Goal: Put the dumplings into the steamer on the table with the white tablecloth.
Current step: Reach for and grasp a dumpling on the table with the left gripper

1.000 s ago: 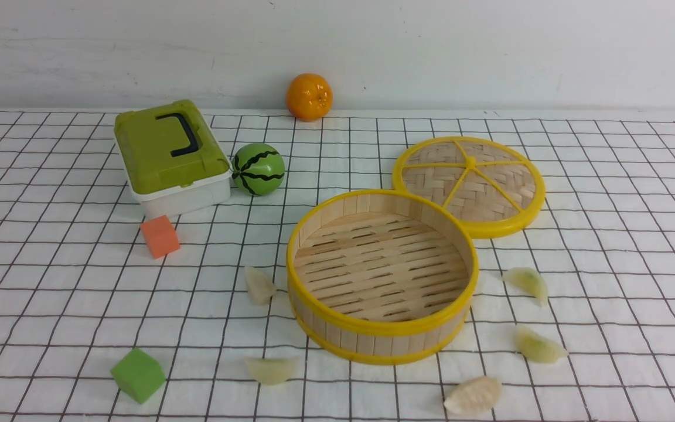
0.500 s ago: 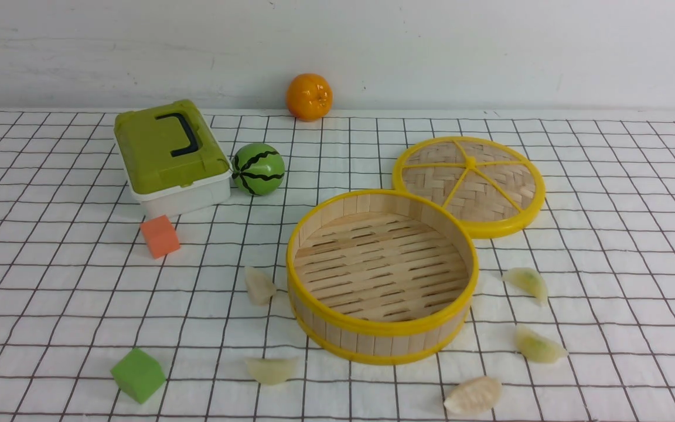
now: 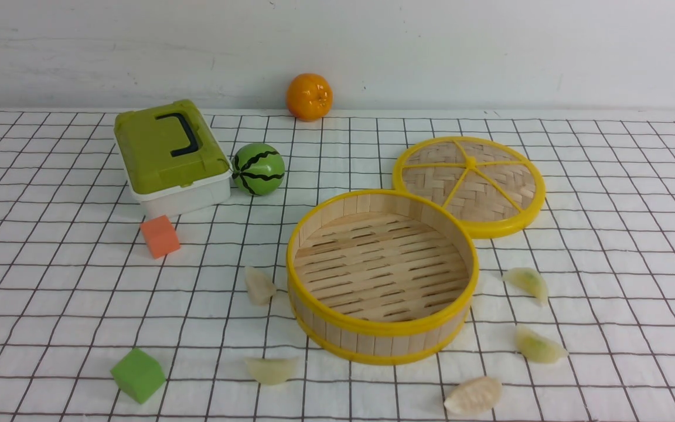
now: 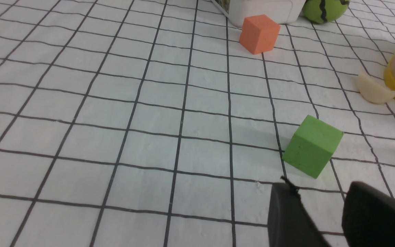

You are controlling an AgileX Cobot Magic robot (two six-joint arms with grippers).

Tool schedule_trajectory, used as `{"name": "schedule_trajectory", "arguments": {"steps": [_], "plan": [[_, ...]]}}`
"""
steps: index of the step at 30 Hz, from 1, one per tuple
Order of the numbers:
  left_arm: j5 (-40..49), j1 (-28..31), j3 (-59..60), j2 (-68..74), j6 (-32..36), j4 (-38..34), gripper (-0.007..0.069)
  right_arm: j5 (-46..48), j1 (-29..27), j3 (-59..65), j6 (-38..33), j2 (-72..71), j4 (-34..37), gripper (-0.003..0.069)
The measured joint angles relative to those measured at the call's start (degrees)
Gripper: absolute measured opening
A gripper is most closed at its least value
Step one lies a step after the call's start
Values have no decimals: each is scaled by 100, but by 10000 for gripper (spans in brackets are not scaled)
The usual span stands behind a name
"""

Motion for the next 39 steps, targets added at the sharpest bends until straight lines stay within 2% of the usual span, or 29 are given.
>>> {"name": "schedule_trajectory", "arguments": {"steps": [21,25,26,28,31,32,33,34,35,36,39], "plan": [[-5,0,0,0,0,39,239,0,0,0,0,0,0,240],[-276,0,0,0,-88,-49,239,0,0,0,6,0,28,240],[-428,0,0,0,-219,-236,239,-9,0,0,41,0,107,240],[-724,0,0,0,-842,-1063,239,-53,0,0,354,0,613,240],[-1026,0,0,0,-2269,-3003,239,-142,0,27,1385,0,2149,240],[-1039,0,0,0,-2360,-3252,239,-143,0,26,1464,0,2269,240],[-1115,0,0,0,-3073,-4146,239,-174,0,46,2104,0,3245,240],[-1142,0,0,0,-3317,-4607,239,-174,0,46,2322,0,3603,240],[-1148,0,0,0,-3422,-4689,239,-174,0,46,2368,0,3683,240],[-1213,0,0,0,-3689,-5234,239,-179,0,46,2644,0,4221,240],[-1253,0,0,0,-3731,-5500,239,-186,0,46,2701,0,4431,240]]}}
